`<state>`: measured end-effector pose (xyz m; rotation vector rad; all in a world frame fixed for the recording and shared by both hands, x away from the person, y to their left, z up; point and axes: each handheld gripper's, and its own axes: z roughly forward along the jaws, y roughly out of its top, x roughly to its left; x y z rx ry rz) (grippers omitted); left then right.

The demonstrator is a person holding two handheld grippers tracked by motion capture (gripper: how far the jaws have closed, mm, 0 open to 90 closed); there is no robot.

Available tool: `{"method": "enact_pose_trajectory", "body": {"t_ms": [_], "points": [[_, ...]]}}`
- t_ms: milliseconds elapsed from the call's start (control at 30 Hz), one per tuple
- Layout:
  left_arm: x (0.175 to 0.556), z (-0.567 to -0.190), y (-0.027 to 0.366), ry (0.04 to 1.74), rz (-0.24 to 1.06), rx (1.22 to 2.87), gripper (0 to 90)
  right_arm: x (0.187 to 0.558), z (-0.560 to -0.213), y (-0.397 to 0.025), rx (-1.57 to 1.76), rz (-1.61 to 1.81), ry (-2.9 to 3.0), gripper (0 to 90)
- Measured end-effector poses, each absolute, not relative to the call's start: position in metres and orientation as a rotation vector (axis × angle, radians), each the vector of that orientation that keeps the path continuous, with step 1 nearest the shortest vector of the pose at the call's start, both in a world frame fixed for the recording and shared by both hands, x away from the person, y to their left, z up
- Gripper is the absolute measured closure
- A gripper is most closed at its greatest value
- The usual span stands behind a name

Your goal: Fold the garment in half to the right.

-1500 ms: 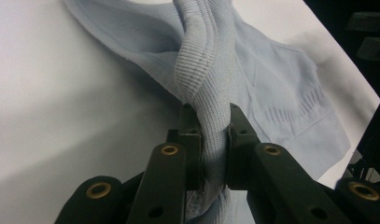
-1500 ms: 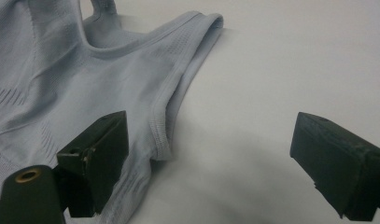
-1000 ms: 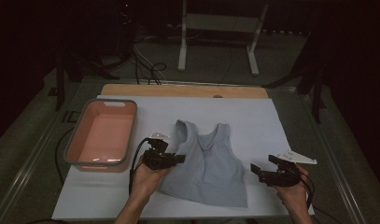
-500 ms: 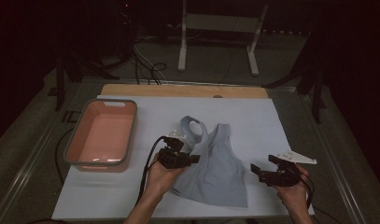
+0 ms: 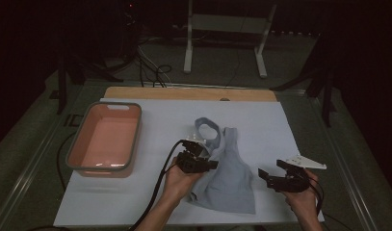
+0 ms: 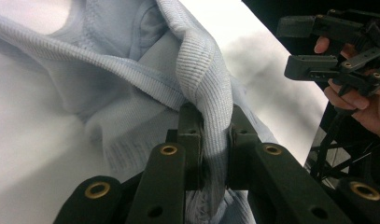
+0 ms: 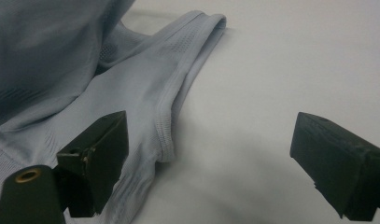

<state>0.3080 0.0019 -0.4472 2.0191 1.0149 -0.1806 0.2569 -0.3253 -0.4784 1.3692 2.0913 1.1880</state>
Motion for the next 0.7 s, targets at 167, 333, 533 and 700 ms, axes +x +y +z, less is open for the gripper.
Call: {"method": "enact_pose_trajectory", "body": {"t_ms": [167,333,533,700], "points": [[0.31,-0.451,-0.01,1.009,-0.192,2.022,80.6,0.257,-0.478,-0.325,1.369,1.189,2.091,11.6],[0.311,-0.456,-0.021,1.011,-0.192,2.022,80.5,0.257,-0.478,-0.324,1.369,1.187,2.09,11.6],[0.313,-0.46,-0.033,1.009,-0.188,2.03,80.3,0.257,-0.479,-0.324,1.365,1.184,2.092,11.6],[0.315,-0.465,-0.043,1.005,-0.201,2.031,78.7,0.257,-0.479,-0.324,1.365,1.18,2.092,11.6]]}}
